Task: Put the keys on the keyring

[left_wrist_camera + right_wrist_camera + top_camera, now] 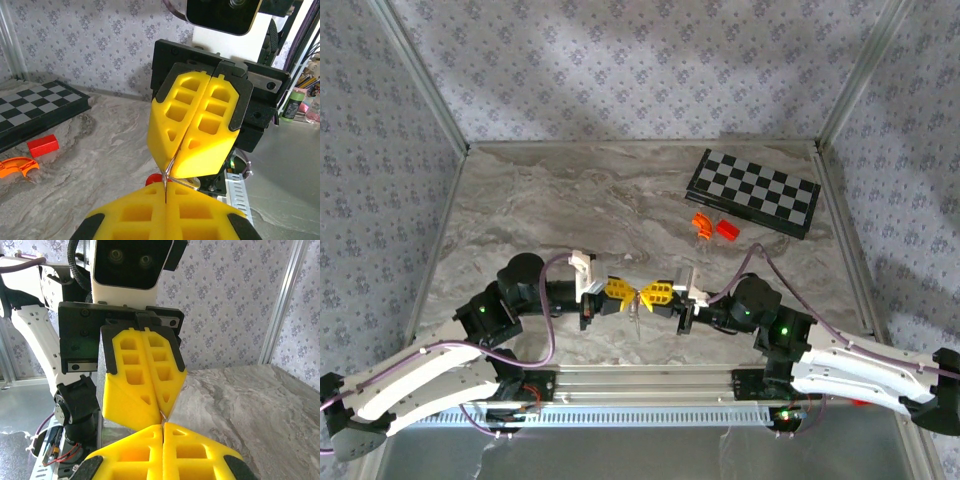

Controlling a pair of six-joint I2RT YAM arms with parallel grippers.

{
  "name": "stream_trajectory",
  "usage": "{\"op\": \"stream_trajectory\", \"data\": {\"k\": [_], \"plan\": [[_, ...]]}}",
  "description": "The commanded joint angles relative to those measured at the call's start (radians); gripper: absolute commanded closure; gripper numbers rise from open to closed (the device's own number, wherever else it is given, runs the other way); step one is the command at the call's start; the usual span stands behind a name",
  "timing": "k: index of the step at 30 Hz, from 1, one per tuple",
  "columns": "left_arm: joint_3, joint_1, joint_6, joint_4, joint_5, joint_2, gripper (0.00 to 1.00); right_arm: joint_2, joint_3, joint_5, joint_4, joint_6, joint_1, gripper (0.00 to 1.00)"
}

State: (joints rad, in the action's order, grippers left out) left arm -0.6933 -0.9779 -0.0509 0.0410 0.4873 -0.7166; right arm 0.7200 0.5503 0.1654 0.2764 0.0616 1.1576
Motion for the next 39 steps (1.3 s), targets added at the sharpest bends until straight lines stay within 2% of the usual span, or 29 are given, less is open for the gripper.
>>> {"op": "stream_trajectory", "data": {"k": [1,24,39], "plan": [[-0.058,-0.016,0.019,-0.039,0.071,-0.008,1.00,0.004,0.040,0.034,-0.035,0.025,0.013,1.00],[-0.067,-0.016,-0.020,-0.073,0.088,-0.007,1.00,-0.021,0.067,0.081,-0.190,0.111,0.009,1.00],[-0.059,-0.016,-0.035,-0.098,0.027,-0.015,1.00,-0.073,0.045,0.040,-0.202,0.129,0.011,1.00]]}}
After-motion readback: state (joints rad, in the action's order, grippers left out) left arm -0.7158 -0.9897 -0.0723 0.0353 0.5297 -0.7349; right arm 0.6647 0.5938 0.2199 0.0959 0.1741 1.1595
